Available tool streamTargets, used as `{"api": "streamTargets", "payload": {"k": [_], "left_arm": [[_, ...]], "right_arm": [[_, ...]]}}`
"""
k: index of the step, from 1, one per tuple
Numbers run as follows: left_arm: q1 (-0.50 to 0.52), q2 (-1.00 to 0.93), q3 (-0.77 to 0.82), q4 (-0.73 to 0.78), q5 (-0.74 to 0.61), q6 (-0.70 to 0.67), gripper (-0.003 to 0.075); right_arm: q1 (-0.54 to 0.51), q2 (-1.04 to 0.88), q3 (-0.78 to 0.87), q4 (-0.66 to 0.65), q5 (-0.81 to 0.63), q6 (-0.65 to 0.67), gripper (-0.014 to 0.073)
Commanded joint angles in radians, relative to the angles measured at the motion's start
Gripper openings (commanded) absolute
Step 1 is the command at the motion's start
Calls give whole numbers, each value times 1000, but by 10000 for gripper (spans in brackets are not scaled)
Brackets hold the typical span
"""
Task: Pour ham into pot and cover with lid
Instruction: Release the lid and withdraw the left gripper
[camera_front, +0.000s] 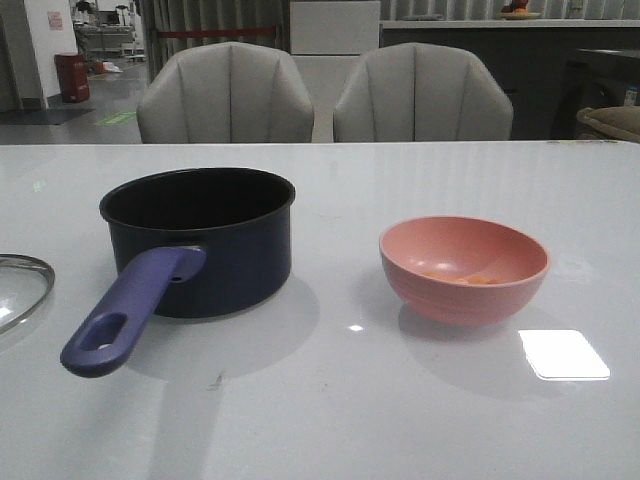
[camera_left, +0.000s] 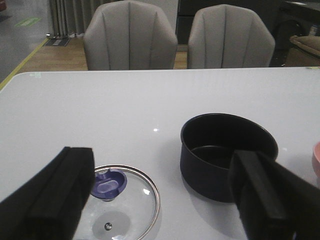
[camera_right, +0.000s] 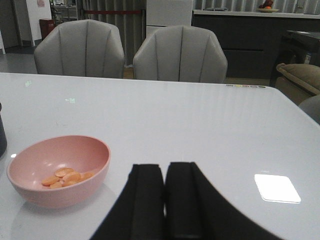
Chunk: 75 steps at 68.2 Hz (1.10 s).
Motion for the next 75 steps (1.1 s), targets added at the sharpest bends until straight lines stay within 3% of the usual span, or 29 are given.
{"api": "streamTargets", "payload": {"k": [1, 29, 39, 58, 75], "left_arm": [[-39, -48, 1, 8, -71, -1, 583], [-168, -96, 43, 32, -128, -1, 583], [-191, -96, 43, 43, -128, -1, 582], [-191, -96, 43, 43, -126, -1, 583], [-191, -96, 43, 32, -122, -1, 582]], "right_arm": [[-7, -19, -6, 1, -81, -10, 159], [-7, -19, -6, 0, -85, -11, 159], [-7, -17, -18, -14, -225, -12, 159], [-6, 247, -305, 1, 129, -9, 159], [-5, 413, -323, 2, 112, -8, 162]]}}
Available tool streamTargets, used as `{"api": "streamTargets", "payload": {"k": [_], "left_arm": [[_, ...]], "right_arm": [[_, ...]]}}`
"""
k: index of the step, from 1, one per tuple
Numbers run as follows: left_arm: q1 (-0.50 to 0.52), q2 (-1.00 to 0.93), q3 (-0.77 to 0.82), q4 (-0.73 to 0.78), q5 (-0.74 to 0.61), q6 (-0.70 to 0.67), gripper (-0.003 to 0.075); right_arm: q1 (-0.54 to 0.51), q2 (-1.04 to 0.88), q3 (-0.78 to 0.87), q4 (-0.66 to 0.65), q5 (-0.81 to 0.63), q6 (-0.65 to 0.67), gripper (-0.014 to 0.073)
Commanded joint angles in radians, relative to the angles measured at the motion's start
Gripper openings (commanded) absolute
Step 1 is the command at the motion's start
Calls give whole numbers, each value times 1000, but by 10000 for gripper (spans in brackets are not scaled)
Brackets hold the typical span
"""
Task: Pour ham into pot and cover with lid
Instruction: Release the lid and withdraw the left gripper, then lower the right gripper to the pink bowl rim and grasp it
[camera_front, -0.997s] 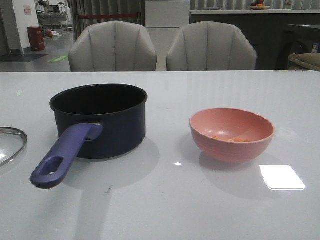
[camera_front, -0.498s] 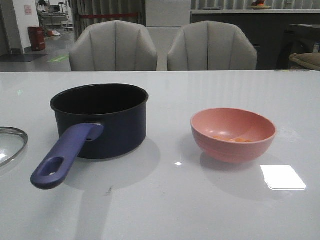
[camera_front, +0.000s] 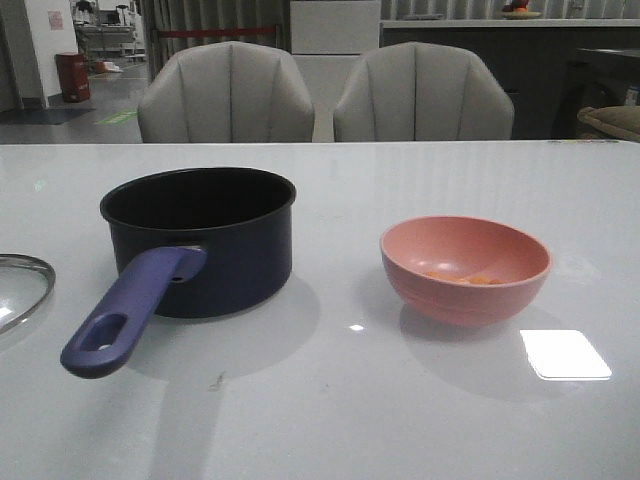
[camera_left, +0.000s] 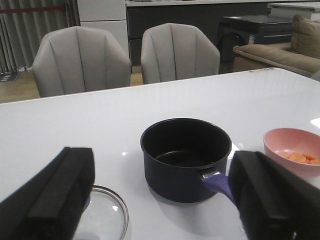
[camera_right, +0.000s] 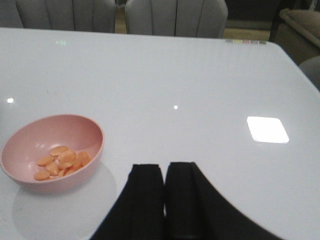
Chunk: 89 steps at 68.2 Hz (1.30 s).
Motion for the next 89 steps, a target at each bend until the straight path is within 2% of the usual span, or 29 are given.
{"api": "streamTargets", "payload": {"k": [1, 7, 17, 22, 37, 61, 89], "left_arm": [[-9, 10, -27, -16, -76, -1, 582], [-9, 10, -27, -16, -76, -1, 583], [-9, 10, -27, -16, -76, -1, 583], [-9, 10, -27, -16, -76, -1, 583], [-9, 10, -27, -16, -76, -1, 583], [-9, 10, -27, -16, -76, -1, 583], [-9, 10, -27, -16, -76, -1, 583]], "right_arm": [[-5, 55, -38, 2, -66, -8, 162], [-5, 93, -50, 14, -72, -8, 197], [-5, 224, -125, 45, -69, -8, 398], [-2, 316, -180, 57, -68, -8, 456], [13, 641, -357, 208, -50, -8, 453], [105, 1122, -623, 210, 35, -8, 453], [106, 1395, -811, 277, 125, -9, 453]]}}
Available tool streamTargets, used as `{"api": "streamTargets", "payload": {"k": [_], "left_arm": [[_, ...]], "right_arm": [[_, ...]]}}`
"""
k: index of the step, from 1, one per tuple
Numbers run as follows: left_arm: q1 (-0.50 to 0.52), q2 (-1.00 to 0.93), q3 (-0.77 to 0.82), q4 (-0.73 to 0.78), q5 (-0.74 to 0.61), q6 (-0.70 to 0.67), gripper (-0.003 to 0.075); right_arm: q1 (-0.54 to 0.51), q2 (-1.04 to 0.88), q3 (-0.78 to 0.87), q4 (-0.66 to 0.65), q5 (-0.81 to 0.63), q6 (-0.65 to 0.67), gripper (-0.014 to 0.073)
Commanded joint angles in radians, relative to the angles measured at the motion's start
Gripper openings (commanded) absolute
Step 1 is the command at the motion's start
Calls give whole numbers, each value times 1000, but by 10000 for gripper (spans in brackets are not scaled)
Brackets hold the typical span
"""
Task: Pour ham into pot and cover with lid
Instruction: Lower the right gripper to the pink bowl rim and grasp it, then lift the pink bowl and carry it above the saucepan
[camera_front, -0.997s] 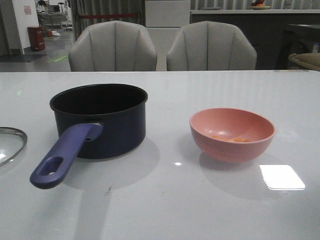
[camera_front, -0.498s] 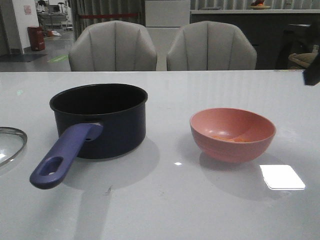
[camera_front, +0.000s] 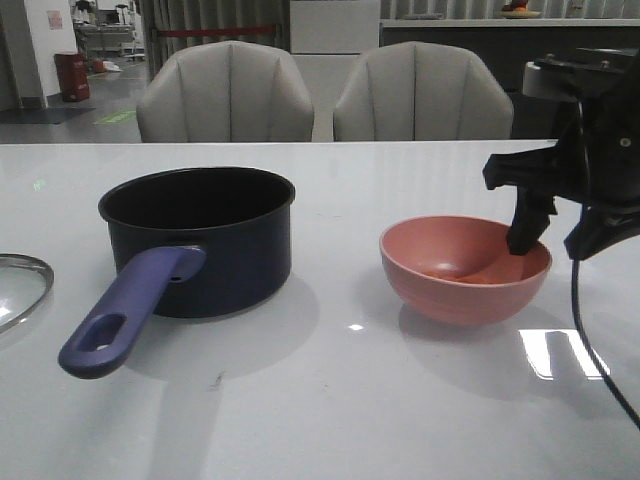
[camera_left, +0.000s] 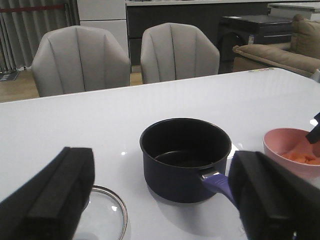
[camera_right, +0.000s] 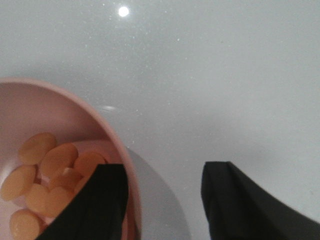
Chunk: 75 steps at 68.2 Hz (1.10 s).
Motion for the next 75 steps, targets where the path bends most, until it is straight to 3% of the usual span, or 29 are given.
{"api": "streamTargets", "payload": {"k": [1, 11, 27, 46, 60, 75], "left_arm": [[-9, 10, -27, -12, -76, -1, 582], [-9, 10, -27, -12, -76, -1, 582], [-9, 10, -27, -12, -76, -1, 583], [-9, 10, -27, -12, -76, -1, 583], [-9, 10, -27, -12, -76, -1, 583], [-9, 10, -27, -12, -76, -1, 583]], "right_arm": [[1, 7, -64, 22, -3, -9, 453], [2, 40, -80, 24, 1, -9, 418], [2, 43, -85, 88, -20, -9, 126], [1, 16, -137, 144, -33, -9, 137], [58, -4, -357, 144, 113, -102, 137], [185, 43, -610, 127, 233, -153, 137]]}}
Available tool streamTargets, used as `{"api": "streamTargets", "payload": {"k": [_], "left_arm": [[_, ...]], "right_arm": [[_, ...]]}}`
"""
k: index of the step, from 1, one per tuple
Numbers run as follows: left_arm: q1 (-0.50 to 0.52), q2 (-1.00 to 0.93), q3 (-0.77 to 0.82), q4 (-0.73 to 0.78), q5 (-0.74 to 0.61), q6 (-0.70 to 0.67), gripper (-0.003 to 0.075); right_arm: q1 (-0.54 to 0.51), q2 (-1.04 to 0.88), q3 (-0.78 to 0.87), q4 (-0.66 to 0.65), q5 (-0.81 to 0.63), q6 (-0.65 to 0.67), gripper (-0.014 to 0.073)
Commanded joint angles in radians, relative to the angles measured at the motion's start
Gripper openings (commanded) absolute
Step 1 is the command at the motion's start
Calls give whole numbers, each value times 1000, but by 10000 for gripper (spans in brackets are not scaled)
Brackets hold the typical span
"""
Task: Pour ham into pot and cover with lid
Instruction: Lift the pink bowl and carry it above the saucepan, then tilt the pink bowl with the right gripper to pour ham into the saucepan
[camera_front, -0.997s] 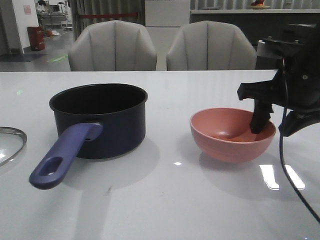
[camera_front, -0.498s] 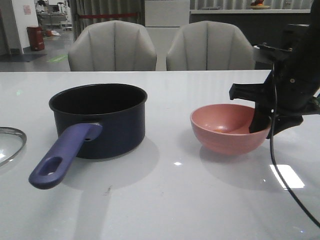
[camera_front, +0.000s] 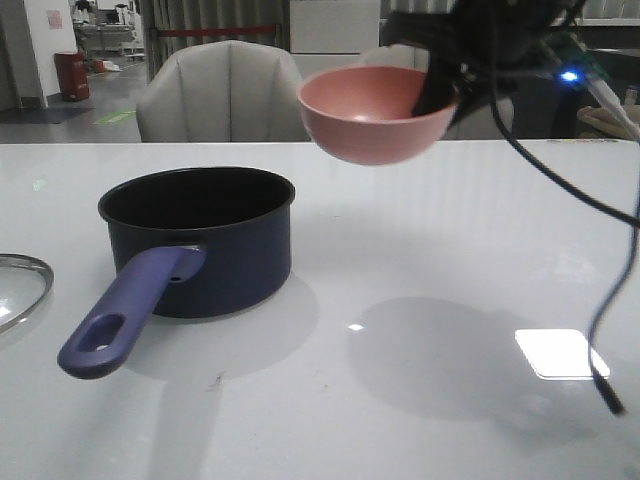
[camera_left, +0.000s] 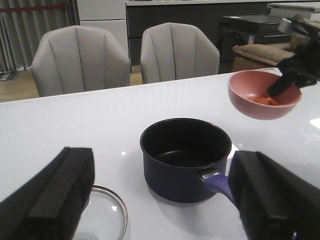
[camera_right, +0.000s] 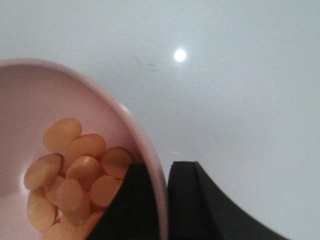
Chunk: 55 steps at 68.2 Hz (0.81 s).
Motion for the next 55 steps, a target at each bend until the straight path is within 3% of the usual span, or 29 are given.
{"api": "streamTargets", "payload": {"k": [1, 11, 19, 41, 55], "left_arm": [[-9, 10, -27, -12, -76, -1, 583], [-9, 10, -27, -12, -76, -1, 583], [-9, 10, -27, -12, -76, -1, 582], [-9, 10, -27, -12, -76, -1, 583], [-9, 10, -27, -12, -76, -1, 582]], "right_arm": [[58, -17, -140, -5, 8, -23, 137], [140, 67, -288, -51, 48, -23, 137], [189, 111, -334, -81, -35, -23, 137], [269, 79, -140, -150, -597, -68, 137], [308, 60, 132, -227, -1141, -119, 137]]}}
